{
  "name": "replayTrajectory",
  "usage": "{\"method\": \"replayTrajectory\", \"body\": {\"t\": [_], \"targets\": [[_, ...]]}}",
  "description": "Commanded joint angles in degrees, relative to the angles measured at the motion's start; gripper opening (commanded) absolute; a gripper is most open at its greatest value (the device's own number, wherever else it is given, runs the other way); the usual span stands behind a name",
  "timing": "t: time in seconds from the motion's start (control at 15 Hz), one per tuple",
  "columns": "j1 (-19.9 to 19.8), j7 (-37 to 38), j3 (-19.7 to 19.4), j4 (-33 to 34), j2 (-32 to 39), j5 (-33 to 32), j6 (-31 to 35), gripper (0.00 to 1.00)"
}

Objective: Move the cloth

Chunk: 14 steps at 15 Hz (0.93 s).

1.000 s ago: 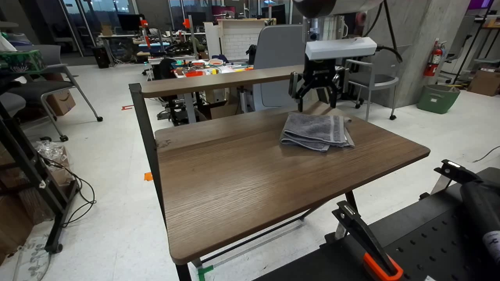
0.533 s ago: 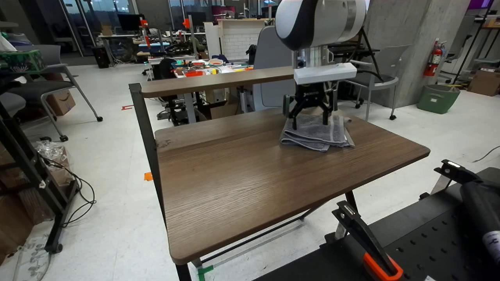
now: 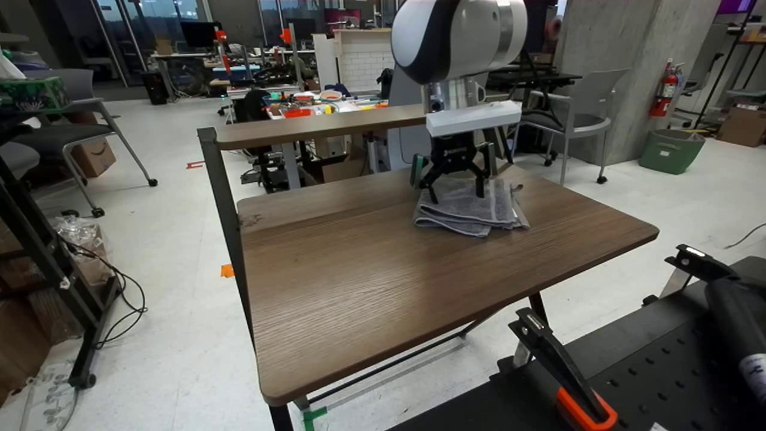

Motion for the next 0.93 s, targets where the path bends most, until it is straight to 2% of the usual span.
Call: {"method": "replayTrajectory", "body": {"t": [0.0,0.53,0.87], "targets": [[4.4,1.1,-0.4,2.6,1.9,-2.1,-2.8,1.0],[15.2,4.0,0.3,4.0,2.0,-8.4,-4.2,1.0],[19.1,5.7,0.0,4.7,1.9,-10.6,-4.2,1.0]]}}
